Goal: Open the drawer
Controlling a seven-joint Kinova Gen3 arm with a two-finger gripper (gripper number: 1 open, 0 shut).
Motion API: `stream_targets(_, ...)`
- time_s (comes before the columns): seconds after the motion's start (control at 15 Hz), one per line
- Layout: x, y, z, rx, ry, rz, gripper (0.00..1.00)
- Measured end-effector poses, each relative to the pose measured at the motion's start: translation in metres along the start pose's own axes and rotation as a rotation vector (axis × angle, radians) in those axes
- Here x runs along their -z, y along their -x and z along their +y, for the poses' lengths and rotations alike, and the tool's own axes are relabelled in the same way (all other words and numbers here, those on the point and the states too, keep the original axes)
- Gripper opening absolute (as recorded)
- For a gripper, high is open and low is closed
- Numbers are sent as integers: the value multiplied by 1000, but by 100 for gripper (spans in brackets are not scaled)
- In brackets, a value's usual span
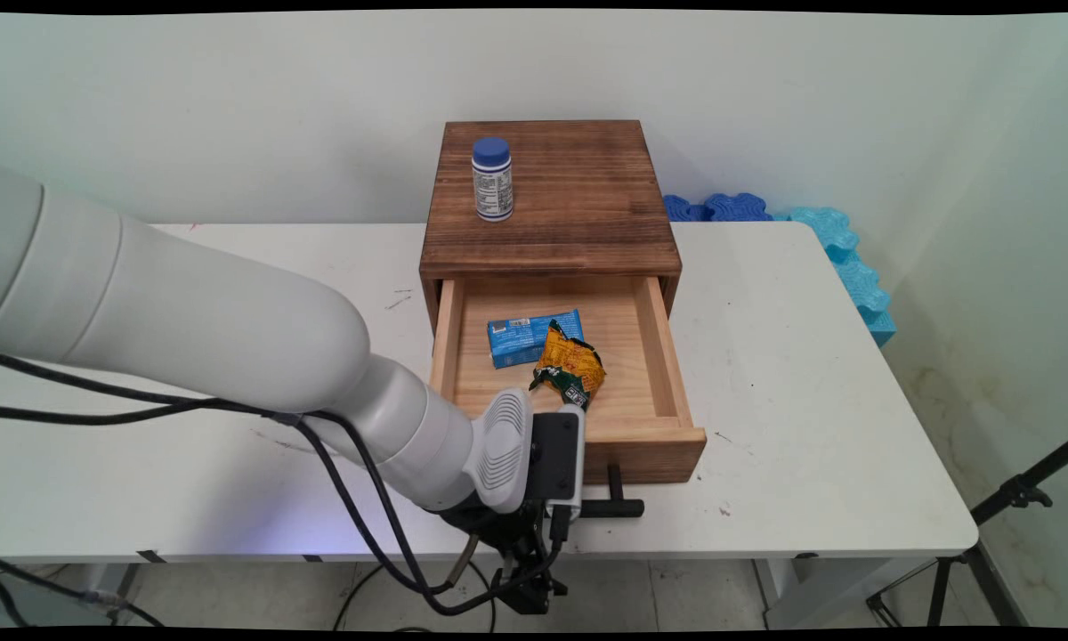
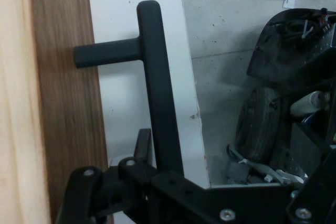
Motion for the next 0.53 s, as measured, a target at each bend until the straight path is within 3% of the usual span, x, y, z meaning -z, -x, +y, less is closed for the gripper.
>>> stream_targets(0.53, 7, -3, 9, 4, 14, 5, 100)
